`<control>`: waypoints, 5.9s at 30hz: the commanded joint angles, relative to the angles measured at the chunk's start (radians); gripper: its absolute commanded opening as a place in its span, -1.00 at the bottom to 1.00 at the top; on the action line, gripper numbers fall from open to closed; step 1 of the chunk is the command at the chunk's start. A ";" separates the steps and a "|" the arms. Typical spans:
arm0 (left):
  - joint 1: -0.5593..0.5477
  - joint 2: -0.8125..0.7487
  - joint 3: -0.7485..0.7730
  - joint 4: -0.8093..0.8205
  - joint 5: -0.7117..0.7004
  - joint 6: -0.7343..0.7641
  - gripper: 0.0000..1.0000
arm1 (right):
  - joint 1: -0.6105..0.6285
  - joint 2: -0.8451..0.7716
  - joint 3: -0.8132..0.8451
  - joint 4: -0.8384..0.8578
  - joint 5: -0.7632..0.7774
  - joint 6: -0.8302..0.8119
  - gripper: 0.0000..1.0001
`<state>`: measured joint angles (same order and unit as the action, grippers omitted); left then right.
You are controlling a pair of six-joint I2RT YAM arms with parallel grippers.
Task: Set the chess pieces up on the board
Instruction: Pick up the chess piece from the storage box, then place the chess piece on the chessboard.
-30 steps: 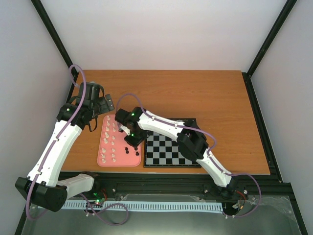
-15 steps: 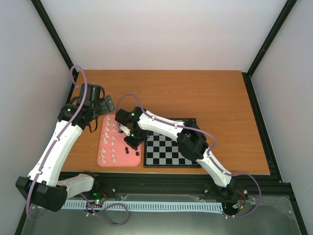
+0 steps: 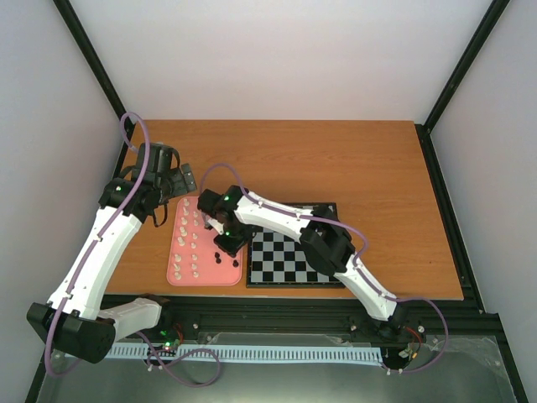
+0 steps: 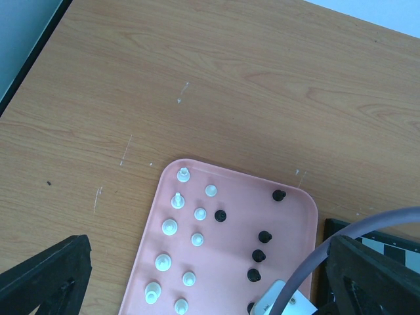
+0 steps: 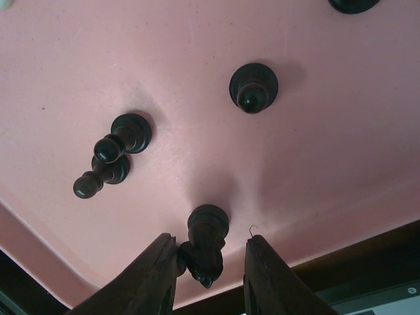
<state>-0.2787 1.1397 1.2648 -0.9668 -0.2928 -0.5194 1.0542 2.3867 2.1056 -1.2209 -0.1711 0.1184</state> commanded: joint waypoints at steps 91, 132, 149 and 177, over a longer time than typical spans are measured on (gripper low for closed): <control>0.003 0.078 -0.057 0.074 0.075 -0.012 1.00 | -0.403 -1.076 -1.305 0.267 0.145 0.506 -0.70; 0.004 0.101 -0.060 0.083 0.059 -0.019 1.00 | -0.453 -0.983 -1.271 0.265 0.086 0.411 -0.66; 0.004 0.090 -0.065 0.082 0.060 -0.019 0.99 | -0.453 -0.974 -1.268 0.271 0.096 0.413 -0.62; 0.004 0.108 -0.028 0.078 0.059 -0.027 1.00 | -0.445 -0.978 -0.943 0.104 0.139 0.302 0.08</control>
<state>-0.2787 1.2446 1.1923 -0.8970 -0.2245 -0.5278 0.6098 1.3937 1.0706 -1.0714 -0.0582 0.4614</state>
